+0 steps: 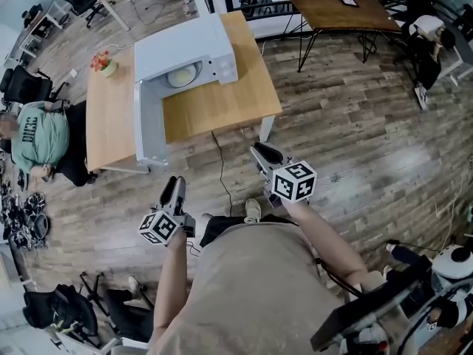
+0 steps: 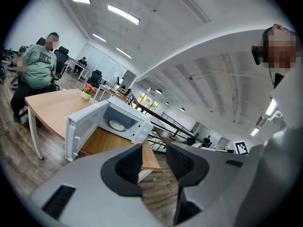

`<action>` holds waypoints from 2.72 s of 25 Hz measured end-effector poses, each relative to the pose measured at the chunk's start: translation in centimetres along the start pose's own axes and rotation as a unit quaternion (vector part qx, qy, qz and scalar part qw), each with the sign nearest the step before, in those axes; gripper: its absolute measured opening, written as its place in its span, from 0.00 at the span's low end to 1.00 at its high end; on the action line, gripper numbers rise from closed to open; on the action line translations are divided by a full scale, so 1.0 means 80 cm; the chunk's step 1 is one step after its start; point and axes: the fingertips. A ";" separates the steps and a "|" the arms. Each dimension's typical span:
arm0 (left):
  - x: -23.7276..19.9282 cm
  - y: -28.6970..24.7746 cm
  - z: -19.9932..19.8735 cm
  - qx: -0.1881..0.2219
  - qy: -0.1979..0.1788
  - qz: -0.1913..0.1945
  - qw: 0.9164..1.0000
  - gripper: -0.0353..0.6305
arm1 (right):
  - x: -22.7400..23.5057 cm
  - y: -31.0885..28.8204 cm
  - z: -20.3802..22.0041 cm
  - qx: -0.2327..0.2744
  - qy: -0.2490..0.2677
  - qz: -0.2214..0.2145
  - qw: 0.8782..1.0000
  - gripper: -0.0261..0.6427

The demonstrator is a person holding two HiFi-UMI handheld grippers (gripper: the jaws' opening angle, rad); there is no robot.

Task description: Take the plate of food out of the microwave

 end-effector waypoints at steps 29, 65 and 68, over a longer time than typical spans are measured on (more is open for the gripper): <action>-0.087 -0.097 -0.163 -0.051 -0.019 0.041 0.998 0.26 | -0.054 -0.230 -0.064 -0.023 0.004 0.032 0.999 0.12; -0.136 -0.189 -0.269 -0.084 -0.049 0.076 0.992 0.06 | -0.033 -0.430 -0.079 -0.033 -0.063 0.049 0.996 0.12; -0.134 -0.200 -0.266 -0.073 -0.042 0.049 0.995 0.06 | -0.009 -0.452 -0.068 -0.060 -0.075 0.027 0.995 0.12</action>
Point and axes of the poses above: the fingertips, and each gripper's own axes: y backward along the fingers, x to its right, z out of its underside, and after that the axes turned 14 degrees about y, right-handed
